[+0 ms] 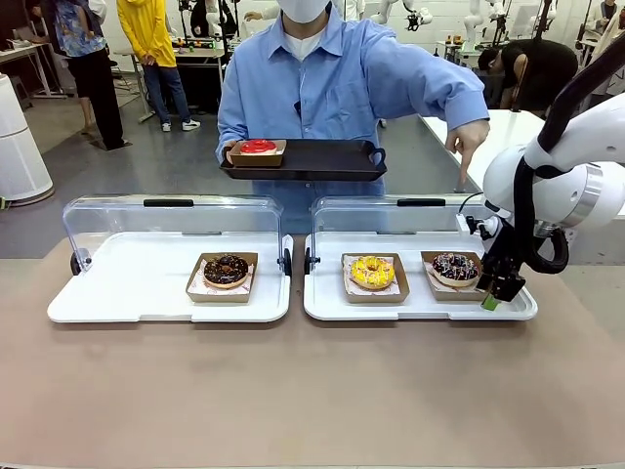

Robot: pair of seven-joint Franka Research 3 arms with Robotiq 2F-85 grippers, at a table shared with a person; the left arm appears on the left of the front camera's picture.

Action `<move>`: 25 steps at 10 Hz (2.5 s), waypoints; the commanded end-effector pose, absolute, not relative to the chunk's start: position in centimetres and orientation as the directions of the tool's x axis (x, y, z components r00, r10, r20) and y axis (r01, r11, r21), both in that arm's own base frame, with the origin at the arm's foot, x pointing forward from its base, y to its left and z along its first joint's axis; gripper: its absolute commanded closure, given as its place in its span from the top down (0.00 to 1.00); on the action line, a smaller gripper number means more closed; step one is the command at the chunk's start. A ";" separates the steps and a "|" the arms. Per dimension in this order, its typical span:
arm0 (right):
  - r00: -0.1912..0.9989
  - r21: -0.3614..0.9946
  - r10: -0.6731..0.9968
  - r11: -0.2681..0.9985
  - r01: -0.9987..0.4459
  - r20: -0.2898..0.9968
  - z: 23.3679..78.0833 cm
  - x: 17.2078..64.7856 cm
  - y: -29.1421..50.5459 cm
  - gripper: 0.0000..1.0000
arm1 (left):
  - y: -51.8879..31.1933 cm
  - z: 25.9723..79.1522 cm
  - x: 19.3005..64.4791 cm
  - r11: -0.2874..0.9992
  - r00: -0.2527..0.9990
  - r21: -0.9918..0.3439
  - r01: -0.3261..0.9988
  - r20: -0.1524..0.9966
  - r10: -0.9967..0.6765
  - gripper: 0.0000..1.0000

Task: Provide the desired donut to the person.
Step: Pick up and lift the Paper togo box containing the Donut pointed at by the person.

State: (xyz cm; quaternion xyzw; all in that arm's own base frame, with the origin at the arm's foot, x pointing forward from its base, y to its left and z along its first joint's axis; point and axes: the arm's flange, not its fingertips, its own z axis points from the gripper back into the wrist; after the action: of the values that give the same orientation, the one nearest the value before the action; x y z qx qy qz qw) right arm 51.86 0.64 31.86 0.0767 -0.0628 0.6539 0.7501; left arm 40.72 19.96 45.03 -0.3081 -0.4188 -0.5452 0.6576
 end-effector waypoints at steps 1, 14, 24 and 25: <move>0.110 0.012 0.976 0.109 -0.994 0.188 31.2 52.3 0.6 0.00 | 20.1 45.1 40.6 0.218 0.052 0.054 0.974 0.889 -0.455 1.00; 0.012 -0.105 0.998 0.018 -0.994 0.060 37.1 44.0 4.6 0.00 | 20.1 45.1 40.6 0.218 0.052 0.054 0.974 0.889 -0.455 1.00; 0.168 -0.155 0.982 0.153 -0.976 -0.084 55.5 36.6 9.2 0.00 | 20.1 45.1 40.6 0.218 0.052 0.054 0.974 0.889 -0.455 1.00; 0.179 -0.130 0.980 0.166 -0.978 -0.090 57.0 36.8 9.4 0.00 | 20.1 45.1 40.6 0.218 0.052 0.054 0.974 0.889 -0.455 1.00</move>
State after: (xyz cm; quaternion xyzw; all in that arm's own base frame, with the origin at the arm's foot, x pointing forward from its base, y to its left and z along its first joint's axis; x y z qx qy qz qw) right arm 35.77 8.54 56.20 -0.0817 -0.0302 0.6526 0.7527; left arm 40.72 20.00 44.98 -0.3082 -0.4185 -0.5448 0.6581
